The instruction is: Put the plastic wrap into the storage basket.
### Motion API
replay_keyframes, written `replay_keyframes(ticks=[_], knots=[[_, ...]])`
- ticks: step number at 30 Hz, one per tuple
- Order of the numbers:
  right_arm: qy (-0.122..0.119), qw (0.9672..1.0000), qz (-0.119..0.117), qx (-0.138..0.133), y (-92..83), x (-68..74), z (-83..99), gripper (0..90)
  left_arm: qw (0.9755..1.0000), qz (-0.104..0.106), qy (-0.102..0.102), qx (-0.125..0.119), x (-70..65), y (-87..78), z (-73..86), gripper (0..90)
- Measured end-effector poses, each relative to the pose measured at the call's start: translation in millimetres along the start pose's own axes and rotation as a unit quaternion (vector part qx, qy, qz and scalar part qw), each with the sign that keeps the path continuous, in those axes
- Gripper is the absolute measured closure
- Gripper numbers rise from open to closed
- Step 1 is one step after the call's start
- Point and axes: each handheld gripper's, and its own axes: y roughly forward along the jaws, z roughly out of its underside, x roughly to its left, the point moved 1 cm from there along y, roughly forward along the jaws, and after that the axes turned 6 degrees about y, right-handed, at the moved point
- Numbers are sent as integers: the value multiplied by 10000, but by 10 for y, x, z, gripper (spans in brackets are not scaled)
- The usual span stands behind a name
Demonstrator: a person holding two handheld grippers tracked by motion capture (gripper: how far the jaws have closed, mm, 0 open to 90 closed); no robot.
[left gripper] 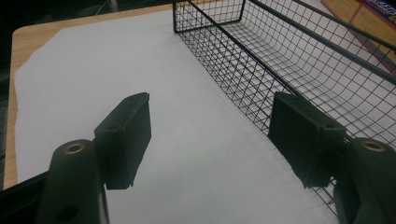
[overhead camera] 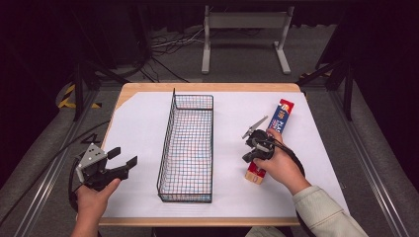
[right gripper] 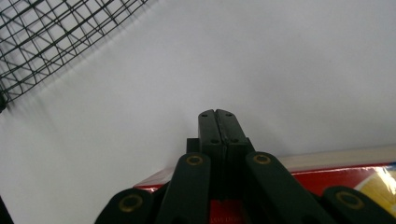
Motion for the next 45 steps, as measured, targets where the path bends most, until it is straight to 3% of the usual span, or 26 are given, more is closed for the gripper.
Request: replay_keyframes(ticks=[9,12,23,31,36,40,45], knots=[[3,9999,70,120,-137,3,229,900,10000,14,5,34,-3,13,5,302],[587,9982,-24,155,-189,-23,308,900,10000,6,-4,22,0,17,4,301],[542,9985,1,124,-323,-92,598,900,10000,31,-19,23,-4,43,-5,302],[531,9980,208,265,-404,-124,735,900,10000,28,-33,5,-7,35,-4,302],[646,9967,398,288,-476,-153,835,900,10000,25,-34,6,-7,35,-4,302],[822,9963,257,35,-506,-189,910,889,10000,34,1,24,-14,45,-7,301],[856,9956,273,-271,-515,-166,910,748,10000,16,-7,16,-19,40,-8,301]])
